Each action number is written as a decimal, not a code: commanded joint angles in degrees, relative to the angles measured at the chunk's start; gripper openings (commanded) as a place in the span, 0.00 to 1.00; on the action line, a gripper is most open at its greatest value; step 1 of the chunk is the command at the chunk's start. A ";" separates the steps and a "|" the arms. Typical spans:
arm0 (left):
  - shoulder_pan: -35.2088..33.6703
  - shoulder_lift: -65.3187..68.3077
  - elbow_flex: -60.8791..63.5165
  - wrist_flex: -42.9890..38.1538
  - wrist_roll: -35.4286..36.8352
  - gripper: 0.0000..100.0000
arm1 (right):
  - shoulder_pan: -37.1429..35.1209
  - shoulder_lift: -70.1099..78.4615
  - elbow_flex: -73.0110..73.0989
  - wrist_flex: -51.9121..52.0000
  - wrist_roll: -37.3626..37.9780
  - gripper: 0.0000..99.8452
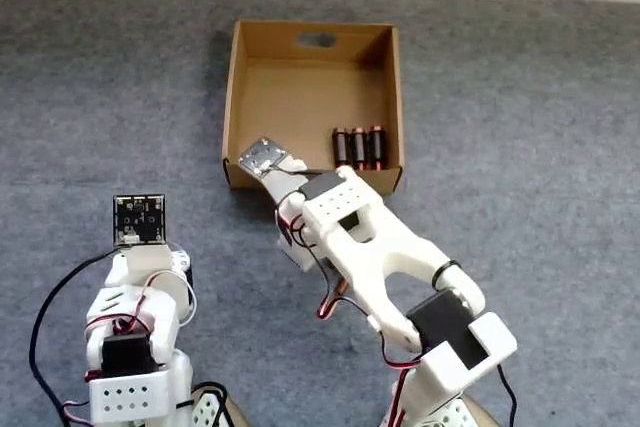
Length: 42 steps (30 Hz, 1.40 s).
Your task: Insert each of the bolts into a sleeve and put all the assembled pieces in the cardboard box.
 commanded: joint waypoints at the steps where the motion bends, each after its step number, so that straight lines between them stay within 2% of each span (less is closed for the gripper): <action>1: -0.40 -0.40 -2.42 -0.88 -0.53 0.01 | -0.66 -0.31 -2.24 0.04 -3.96 0.21; 5: -0.40 -0.40 -2.42 -0.88 -0.53 0.01 | -0.66 -0.22 -2.24 0.04 -6.95 0.26; 13: -0.40 -0.40 -2.42 -0.88 -0.53 0.01 | -1.01 -0.22 -1.89 -2.68 -7.65 0.26; 21: -0.40 -0.40 -2.42 -0.88 -0.53 0.01 | -5.14 -0.22 -2.24 -2.77 -7.65 0.26; 33: -0.40 -0.40 -2.42 -0.88 -0.53 0.01 | 0.92 -0.13 -1.71 -2.42 -7.47 0.24; 39: -0.40 -0.40 -2.42 -0.88 -0.53 0.01 | -0.31 -0.40 -1.71 -2.42 -7.65 0.10; 42: -0.40 -0.40 -2.42 -0.88 -0.53 0.01 | -1.01 -0.40 -1.71 -2.42 -7.65 0.10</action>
